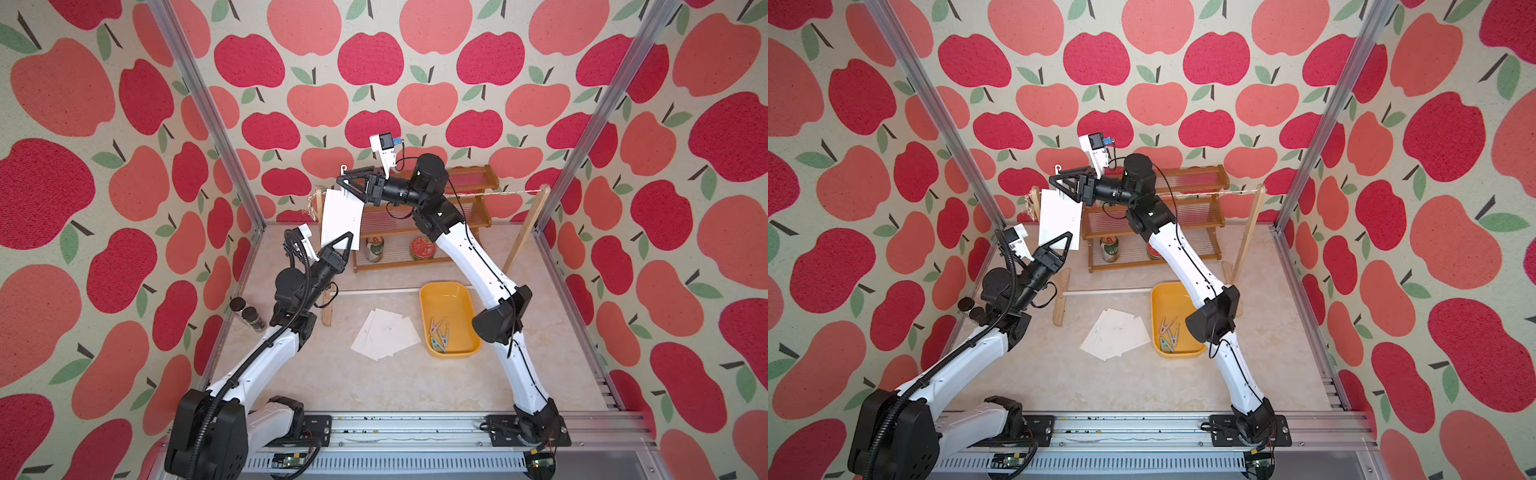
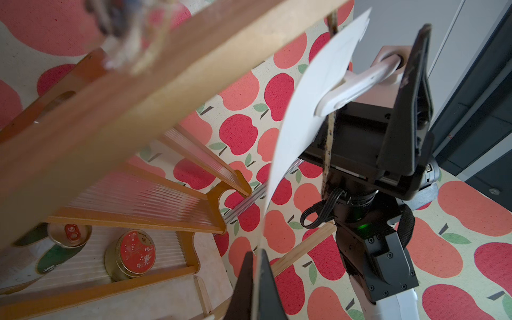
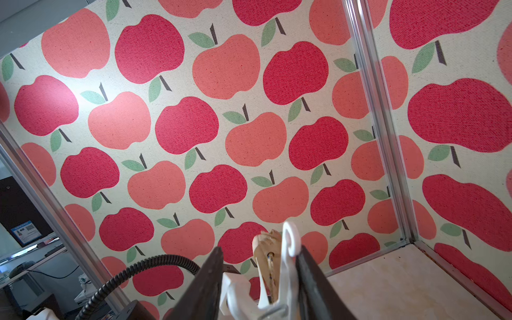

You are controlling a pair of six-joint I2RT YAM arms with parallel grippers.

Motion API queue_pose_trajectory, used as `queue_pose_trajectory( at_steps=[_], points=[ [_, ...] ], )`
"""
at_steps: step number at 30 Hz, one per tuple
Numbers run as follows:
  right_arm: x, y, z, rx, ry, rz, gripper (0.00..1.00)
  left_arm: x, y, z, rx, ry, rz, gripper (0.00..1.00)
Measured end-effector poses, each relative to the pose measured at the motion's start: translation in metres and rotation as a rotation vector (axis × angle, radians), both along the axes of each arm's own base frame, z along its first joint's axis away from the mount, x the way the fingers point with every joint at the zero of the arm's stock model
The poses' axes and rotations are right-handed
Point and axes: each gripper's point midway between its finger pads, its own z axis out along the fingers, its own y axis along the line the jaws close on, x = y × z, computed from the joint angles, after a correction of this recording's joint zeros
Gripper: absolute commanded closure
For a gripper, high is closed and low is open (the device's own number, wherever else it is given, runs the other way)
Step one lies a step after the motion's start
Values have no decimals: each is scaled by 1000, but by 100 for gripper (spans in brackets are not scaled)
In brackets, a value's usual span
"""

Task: Remove the postcards from the strings
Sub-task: Remove the clamp from the clothesline.

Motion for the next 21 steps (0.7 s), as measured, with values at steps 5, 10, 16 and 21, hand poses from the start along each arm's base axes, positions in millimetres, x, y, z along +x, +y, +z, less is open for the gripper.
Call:
queue_pose_trajectory(
  at_steps=[5,10,16,21],
  points=[
    [2,0,0,1,1,-11,67,-1,-1,0,-4,3,-8,100],
    [3,0,0,2,1,-19,72,-1,-1,0,-6,5,-9,100],
    [5,0,1,5,0,-30,73,-1,-1,0,-12,10,-11,100],
    [6,0,1,6,0,-38,76,-1,-1,0,-12,10,-11,100]
  ],
)
